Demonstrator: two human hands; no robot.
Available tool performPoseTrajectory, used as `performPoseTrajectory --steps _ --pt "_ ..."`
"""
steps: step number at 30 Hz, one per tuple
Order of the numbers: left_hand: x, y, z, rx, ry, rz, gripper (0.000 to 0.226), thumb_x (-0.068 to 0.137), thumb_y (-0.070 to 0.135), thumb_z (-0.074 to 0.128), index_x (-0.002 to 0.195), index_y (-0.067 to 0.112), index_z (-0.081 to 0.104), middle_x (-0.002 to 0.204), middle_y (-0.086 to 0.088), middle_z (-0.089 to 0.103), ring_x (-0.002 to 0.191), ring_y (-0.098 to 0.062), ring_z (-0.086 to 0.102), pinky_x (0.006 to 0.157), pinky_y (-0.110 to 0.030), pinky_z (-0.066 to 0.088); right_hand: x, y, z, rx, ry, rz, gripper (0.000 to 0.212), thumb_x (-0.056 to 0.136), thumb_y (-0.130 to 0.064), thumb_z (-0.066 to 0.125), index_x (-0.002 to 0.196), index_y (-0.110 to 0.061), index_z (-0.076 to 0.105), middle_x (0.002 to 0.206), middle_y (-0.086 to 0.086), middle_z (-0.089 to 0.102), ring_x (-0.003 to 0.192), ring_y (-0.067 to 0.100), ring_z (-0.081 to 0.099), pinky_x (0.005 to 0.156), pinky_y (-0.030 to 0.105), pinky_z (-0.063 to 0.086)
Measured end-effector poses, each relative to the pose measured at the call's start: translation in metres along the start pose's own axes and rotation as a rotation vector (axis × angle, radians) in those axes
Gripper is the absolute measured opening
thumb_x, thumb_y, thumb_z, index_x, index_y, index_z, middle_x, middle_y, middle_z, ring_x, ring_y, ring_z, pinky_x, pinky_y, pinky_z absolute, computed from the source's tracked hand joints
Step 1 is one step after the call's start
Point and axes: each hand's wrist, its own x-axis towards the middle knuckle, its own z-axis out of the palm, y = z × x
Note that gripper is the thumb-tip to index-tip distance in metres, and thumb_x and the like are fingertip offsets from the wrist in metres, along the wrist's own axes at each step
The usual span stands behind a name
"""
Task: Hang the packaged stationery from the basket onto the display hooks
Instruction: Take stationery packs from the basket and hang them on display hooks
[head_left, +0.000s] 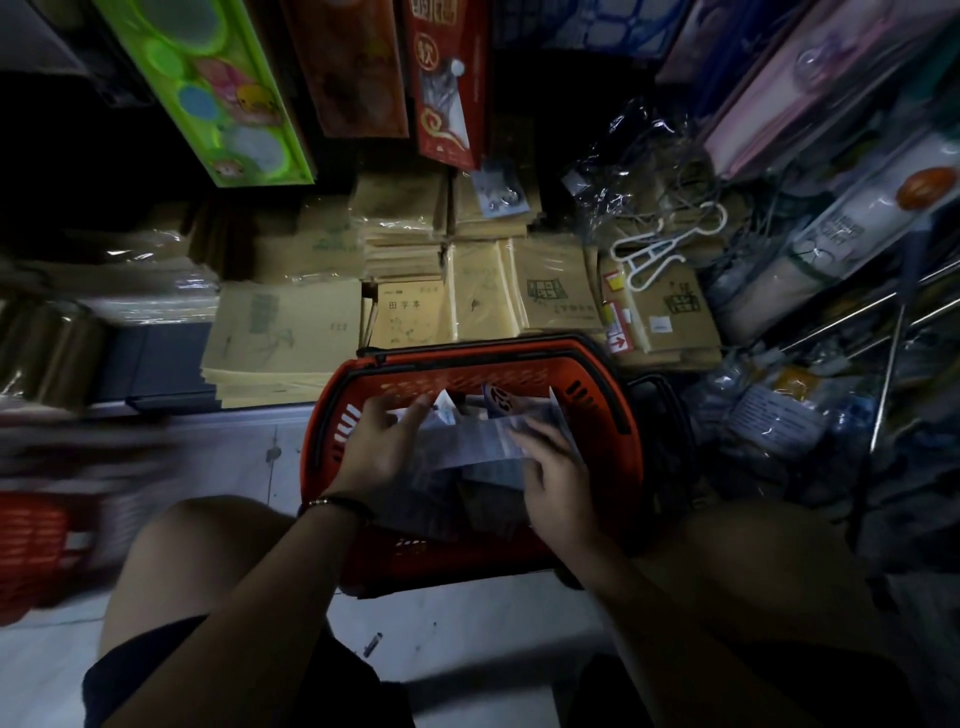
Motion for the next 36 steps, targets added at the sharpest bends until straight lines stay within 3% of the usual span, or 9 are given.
performPoseTrajectory --steps 6,9,11,13,16,22,28,32,36 --pt "-0.017 -0.016 -0.007 -0.186 -0.286 -0.11 0.041 0.083 0.03 0.092 0.119 0.019 0.074 0.11 -0.009 0.081 0.087 -0.015 0.081 0.066 -0.026 0.063 0.007 -0.004 -0.005 0.175 -0.021 0.004 0.06 0.089 0.022 0.055 0.133 -0.016 0.072 0.161 0.004 0.042 0.151 -0.006 0.028 0.117 0.017 0.036" --pt "-0.026 -0.023 -0.007 -0.283 -0.206 -0.1 0.034 0.075 0.021 0.097 0.104 0.029 0.081 0.1 -0.003 0.084 0.083 -0.02 0.082 0.062 -0.028 0.064 0.009 0.0 0.005 0.208 0.016 0.164 0.065 0.097 0.005 0.065 0.155 -0.018 0.049 0.155 0.001 0.044 0.148 0.01 0.039 0.116 0.029 0.042" --pt "-0.027 -0.027 -0.01 -0.316 -0.113 -0.123 0.034 0.075 0.019 0.097 0.103 0.023 0.079 0.096 -0.006 0.083 0.079 -0.021 0.082 0.058 -0.029 0.064 0.01 0.007 0.016 0.349 0.09 0.481 0.051 0.097 -0.005 0.071 0.143 -0.02 0.054 0.144 0.004 0.058 0.118 0.008 0.061 0.094 0.025 0.056" --pt "-0.022 -0.031 -0.012 -0.302 -0.044 -0.149 0.038 0.077 0.02 0.095 0.108 0.019 0.074 0.1 -0.008 0.081 0.077 -0.02 0.081 0.057 -0.03 0.063 0.006 0.014 0.028 0.595 0.086 0.995 0.032 0.098 -0.012 0.07 0.129 -0.014 0.062 0.131 0.012 0.067 0.094 0.012 0.066 0.069 0.027 0.059" --pt "-0.012 -0.034 -0.014 -0.28 0.026 -0.151 0.041 0.077 0.022 0.096 0.108 0.014 0.071 0.105 -0.005 0.078 0.084 -0.021 0.08 0.056 -0.027 0.063 -0.004 0.026 0.044 0.967 -0.031 1.375 0.035 0.099 -0.014 0.069 0.132 -0.006 0.061 0.125 0.02 0.067 0.104 0.03 0.069 0.057 0.038 0.064" --pt "0.007 -0.036 -0.011 -0.177 0.109 -0.13 0.042 0.075 0.028 0.096 0.1 0.016 0.065 0.1 0.0 0.076 0.09 -0.018 0.075 0.055 -0.026 0.061 0.016 0.043 0.054 1.078 0.057 1.445 0.041 0.098 -0.015 0.073 0.134 -0.006 0.056 0.12 0.023 0.063 0.095 0.037 0.066 0.046 0.035 0.06" --pt "0.019 -0.038 -0.008 -0.221 0.13 -0.13 0.043 0.079 0.017 0.093 0.107 0.02 0.061 0.112 -0.004 0.071 0.102 -0.028 0.072 0.082 -0.055 0.066 0.029 0.052 0.059 1.008 -0.036 1.468 0.045 0.101 -0.02 0.069 0.141 -0.006 0.054 0.1 0.018 0.064 0.084 0.031 0.063 0.04 0.032 0.057" --pt "0.019 -0.035 -0.007 -0.206 0.151 -0.11 0.054 0.079 0.016 0.093 0.119 0.02 0.057 0.112 0.001 0.067 0.108 -0.029 0.07 0.09 -0.06 0.063 0.029 0.047 0.067 0.914 0.186 1.385 0.046 0.099 -0.012 0.069 0.141 -0.014 0.051 0.12 0.018 0.066 0.1 0.035 0.068 0.064 0.049 0.062" --pt "0.01 -0.024 -0.005 -0.24 0.089 -0.051 0.044 0.082 0.014 0.091 0.114 0.024 0.064 0.114 -0.001 0.071 0.108 -0.027 0.071 0.094 -0.057 0.062 0.025 0.024 0.056 0.551 0.323 1.065 0.042 0.095 -0.007 0.067 0.134 -0.012 0.055 0.12 0.015 0.068 0.11 0.037 0.069 0.092 0.057 0.06"
